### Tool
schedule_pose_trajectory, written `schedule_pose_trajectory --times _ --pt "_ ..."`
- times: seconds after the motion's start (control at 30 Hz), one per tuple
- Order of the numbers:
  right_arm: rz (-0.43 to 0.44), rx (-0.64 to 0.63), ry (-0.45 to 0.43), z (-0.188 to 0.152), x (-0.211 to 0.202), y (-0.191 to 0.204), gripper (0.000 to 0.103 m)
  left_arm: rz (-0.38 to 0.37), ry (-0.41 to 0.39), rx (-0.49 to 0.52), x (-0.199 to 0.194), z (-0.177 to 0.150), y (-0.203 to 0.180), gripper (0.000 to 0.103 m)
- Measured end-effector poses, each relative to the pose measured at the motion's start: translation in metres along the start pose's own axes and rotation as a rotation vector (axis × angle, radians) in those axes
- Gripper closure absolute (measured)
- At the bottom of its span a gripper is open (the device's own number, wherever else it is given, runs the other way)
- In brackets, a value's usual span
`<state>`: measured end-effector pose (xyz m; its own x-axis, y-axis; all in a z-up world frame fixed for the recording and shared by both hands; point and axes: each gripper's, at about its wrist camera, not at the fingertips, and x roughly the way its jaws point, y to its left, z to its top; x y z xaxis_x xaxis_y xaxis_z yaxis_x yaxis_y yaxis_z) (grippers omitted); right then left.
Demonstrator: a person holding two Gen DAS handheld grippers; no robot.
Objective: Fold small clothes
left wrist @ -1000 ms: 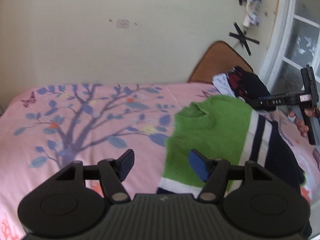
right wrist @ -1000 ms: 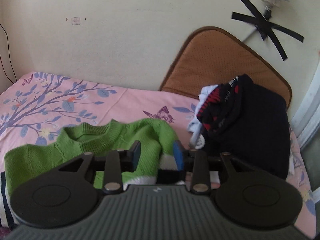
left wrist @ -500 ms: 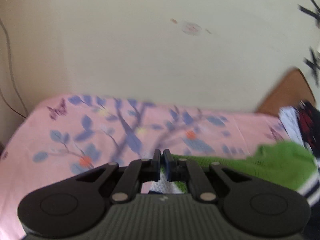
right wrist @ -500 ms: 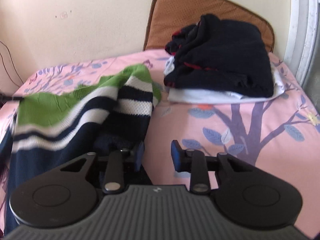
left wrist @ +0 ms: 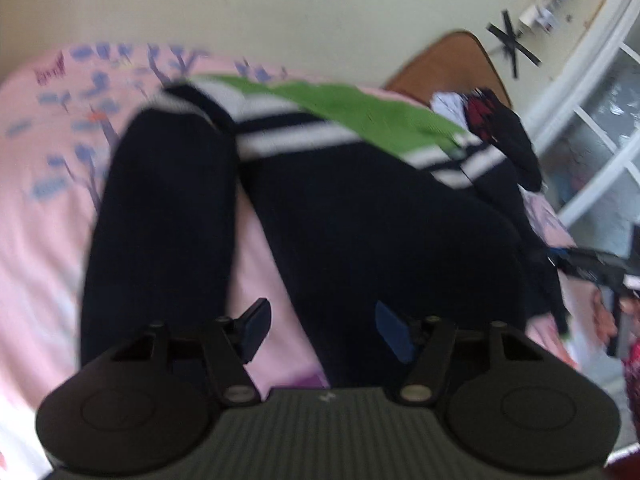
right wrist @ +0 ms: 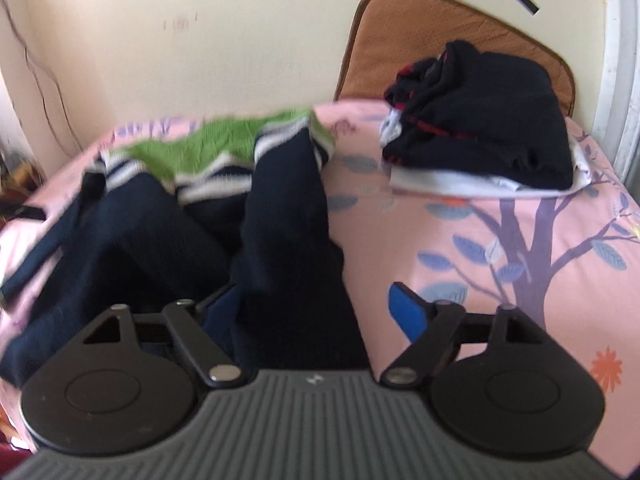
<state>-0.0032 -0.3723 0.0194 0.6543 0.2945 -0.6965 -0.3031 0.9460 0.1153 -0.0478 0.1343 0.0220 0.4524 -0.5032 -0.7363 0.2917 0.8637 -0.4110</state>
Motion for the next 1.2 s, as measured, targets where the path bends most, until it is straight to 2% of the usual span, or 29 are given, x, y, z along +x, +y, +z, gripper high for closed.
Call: schedule_pose_trajectory --times 0.03,0.07,0.13,0.17,0.2,0.23,0.27,0.3,0.37,0.4,0.43,0.47,0.5,0.53,0.57,0.6,0.63,0.7,0.77,0.83,0.9,0.93,0.97,1.0,1.03,1.07,1.13,1.2 --pt "-0.034 -0.009 -0.019 0.005 -0.004 0.0 0.093 -0.033 0.022 -0.029 0.012 -0.017 -0.02 0.043" --pt "-0.122 -0.021 -0.089 0.017 -0.011 -0.004 0.092 -0.06 0.034 -0.034 0.012 -0.03 -0.024 0.042" --pt "-0.317 0.013 -0.205 0.037 -0.021 -0.024 0.091 -0.052 0.034 -0.041 0.014 -0.047 -0.033 0.036" --pt "-0.491 0.007 -0.247 0.046 -0.023 -0.035 0.084 -0.04 0.019 -0.041 0.012 -0.053 -0.036 0.034" --pt "-0.598 0.001 -0.258 0.05 -0.023 -0.04 0.074 -0.036 0.01 -0.059 0.01 -0.056 -0.039 0.032" --pt "-0.636 0.005 -0.262 0.051 -0.028 -0.042 0.067 -0.046 0.008 -0.078 0.008 -0.058 -0.039 0.032" --pt "-0.562 0.015 -0.265 0.048 -0.036 -0.039 0.067 -0.059 0.002 -0.1 0.006 -0.06 -0.039 0.032" --pt "-0.424 0.03 -0.264 0.041 -0.044 -0.032 0.067 -0.064 -0.005 -0.122 0.004 -0.062 -0.037 0.033" --pt "-0.221 0.019 -0.198 0.021 -0.047 -0.013 0.055 -0.058 -0.005 -0.161 0.006 -0.064 -0.039 0.035" --pt "-0.163 0.012 -0.173 0.009 -0.044 -0.003 0.052 -0.051 -0.015 -0.171 0.006 -0.065 -0.039 0.041" --pt "-0.117 0.009 -0.152 -0.005 -0.04 0.006 0.045 -0.04 -0.028 -0.173 0.006 -0.066 -0.041 0.048" --pt "-0.071 0.018 -0.127 -0.021 -0.033 0.02 0.041 -0.03 -0.029 -0.177 0.011 -0.066 -0.048 0.072" --pt "-0.028 0.036 -0.105 -0.034 -0.026 0.028 0.04 -0.04 -0.02 -0.189 0.013 -0.065 -0.046 0.089" --pt "0.013 0.064 -0.075 -0.047 -0.018 0.039 0.041 -0.054 -0.022 -0.212 0.013 -0.063 -0.045 0.093" --pt "0.037 0.074 -0.054 -0.057 -0.011 0.046 0.057 -0.06 -0.035 -0.218 0.009 -0.061 -0.045 0.099" --pt "0.013 0.053 -0.102 -0.062 -0.015 0.054 0.069 -0.058 -0.055 -0.206 0.001 -0.058 -0.045 0.099" --pt "0.029 0.042 -0.103 -0.058 -0.02 0.063 0.086 -0.049 -0.09 -0.192 -0.011 -0.054 -0.046 0.099" --pt "0.102 0.09 -0.166 -0.045 -0.051 0.061 0.087 -0.026 -0.181 -0.173 -0.049 -0.048 -0.041 0.099" --pt "0.157 0.076 -0.251 -0.026 -0.097 0.06 0.087 0.019 -0.255 -0.16 -0.09 -0.049 -0.036 0.101" --pt "0.199 0.006 -0.271 -0.015 -0.136 0.07 0.088 0.083 -0.295 -0.155 -0.122 -0.056 -0.032 0.101" --pt "0.244 -0.109 -0.22 -0.014 -0.159 0.08 0.087 0.116 -0.278 -0.153 -0.139 -0.068 -0.03 0.1" --pt "0.223 -0.168 -0.201 -0.015 -0.164 0.085 0.081 0.124 -0.261 -0.141 -0.142 -0.074 -0.028 0.097" --pt "0.162 -0.227 -0.189 -0.016 -0.165 0.088 0.056 0.145 -0.266 -0.127 -0.144 -0.078 -0.024 0.084" --pt "0.084 -0.271 -0.196 -0.017 -0.163 0.091 0.041 0.183 -0.289 -0.119 -0.146 -0.081 -0.02 0.065" --pt "0.017 -0.285 -0.219 -0.018 -0.16 0.091 0.029 0.233 -0.316 -0.115 -0.146 -0.08 -0.014 0.059" --pt "-0.021 -0.274 -0.225 -0.014 -0.152 0.089 0.031 0.278 -0.328 -0.116 -0.143 -0.077 -0.008 0.056" --pt "-0.027 -0.2 -0.215 0.001 -0.13 0.08 0.031 0.314 -0.301 -0.141 -0.125 -0.064 0.004 0.055" --pt "0.04 -0.166 -0.2 0.009 -0.105 0.082 0.031 0.303 -0.24 -0.204 -0.106 -0.056 0.034 0.038"
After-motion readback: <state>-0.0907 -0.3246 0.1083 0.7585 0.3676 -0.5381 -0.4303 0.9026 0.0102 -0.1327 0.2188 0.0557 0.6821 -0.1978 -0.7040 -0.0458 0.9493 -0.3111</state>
